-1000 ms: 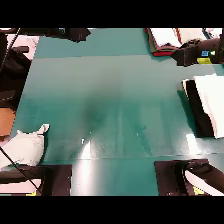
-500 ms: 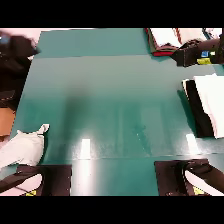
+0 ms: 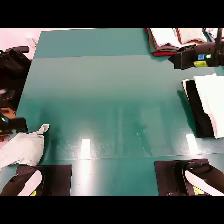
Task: Fold the shirts.
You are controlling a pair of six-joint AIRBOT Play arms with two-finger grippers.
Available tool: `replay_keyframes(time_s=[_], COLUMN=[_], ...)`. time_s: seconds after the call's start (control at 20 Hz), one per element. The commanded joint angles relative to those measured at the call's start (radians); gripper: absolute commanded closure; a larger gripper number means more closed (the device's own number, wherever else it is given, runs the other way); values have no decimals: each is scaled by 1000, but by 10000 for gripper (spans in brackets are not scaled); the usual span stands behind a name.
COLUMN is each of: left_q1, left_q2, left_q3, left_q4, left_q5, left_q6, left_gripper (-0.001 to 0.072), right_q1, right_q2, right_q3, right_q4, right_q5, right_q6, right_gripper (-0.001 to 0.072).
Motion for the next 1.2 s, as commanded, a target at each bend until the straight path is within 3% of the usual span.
replay_keyframes(time_s=[0.0,0.25,0.3,0.35,0.6,0.85,1.15], left_q1=[16,16,16,16,-55,-436,-794], left_q2=[18,19,19,19,26,24,-75], left_q3=[-194,-218,-214,-200,142,652,862], left_q4=[51,51,51,43,-59,-53,-31], left_q5=[87,119,109,104,71,154,285], left_q6=[-39,-56,-65,-55,-23,-102,-150], left_gripper=[67,71,303,673,685,686,686], right_q1=[0,0,0,0,-2,-2,-3], right_q2=[1,1,1,1,0,0,0], right_q3=[-39,-49,-49,-48,80,273,397], right_q4=[1,1,1,1,-7,-39,-117], right_q5=[-11,-13,-17,-24,-46,-85,-101], right_q6=[0,0,0,0,0,0,2], right_gripper=[693,694,693,693,693,694,694])
